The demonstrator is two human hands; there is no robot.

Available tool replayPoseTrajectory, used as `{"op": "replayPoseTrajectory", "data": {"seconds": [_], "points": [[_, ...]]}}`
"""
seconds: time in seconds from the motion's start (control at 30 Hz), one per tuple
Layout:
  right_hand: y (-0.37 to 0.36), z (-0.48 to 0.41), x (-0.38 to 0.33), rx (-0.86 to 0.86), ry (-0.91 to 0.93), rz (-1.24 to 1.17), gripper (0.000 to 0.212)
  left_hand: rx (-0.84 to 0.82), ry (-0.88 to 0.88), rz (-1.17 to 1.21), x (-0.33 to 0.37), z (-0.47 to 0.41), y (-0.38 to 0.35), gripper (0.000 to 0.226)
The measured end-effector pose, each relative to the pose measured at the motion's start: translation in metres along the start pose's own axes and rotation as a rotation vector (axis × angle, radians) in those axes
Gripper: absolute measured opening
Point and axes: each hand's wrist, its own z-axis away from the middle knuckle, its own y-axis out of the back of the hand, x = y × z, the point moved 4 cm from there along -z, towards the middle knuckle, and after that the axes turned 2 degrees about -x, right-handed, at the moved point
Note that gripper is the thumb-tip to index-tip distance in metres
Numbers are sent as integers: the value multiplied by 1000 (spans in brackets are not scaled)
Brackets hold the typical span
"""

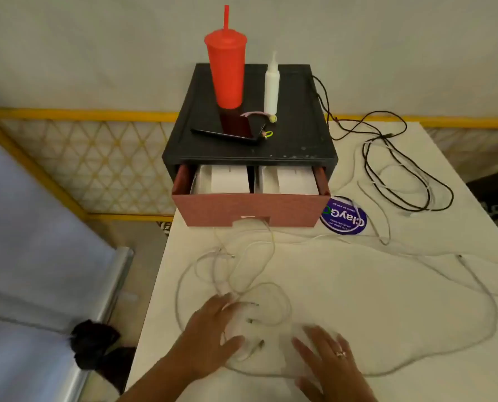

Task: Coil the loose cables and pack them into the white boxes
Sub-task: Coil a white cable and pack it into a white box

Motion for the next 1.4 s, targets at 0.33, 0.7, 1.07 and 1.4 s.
{"op": "replayPoseTrajectory", "data": {"seconds": [0.33, 0.7, 1.07, 1.4], "points": [[0, -15, 28, 0, -5, 57, 52, 262, 80, -206, -16, -32, -16, 86], [8, -34, 14, 542, 159, -78, 15, 822, -39, 207, -24, -35, -5, 43], [26, -13, 32, 817, -312, -646, 42, 862, -447, 37, -15, -3, -18, 51], [44, -1, 51, 988, -305, -724, 26, 995, -200, 87, -54, 28, 10, 38]]}}
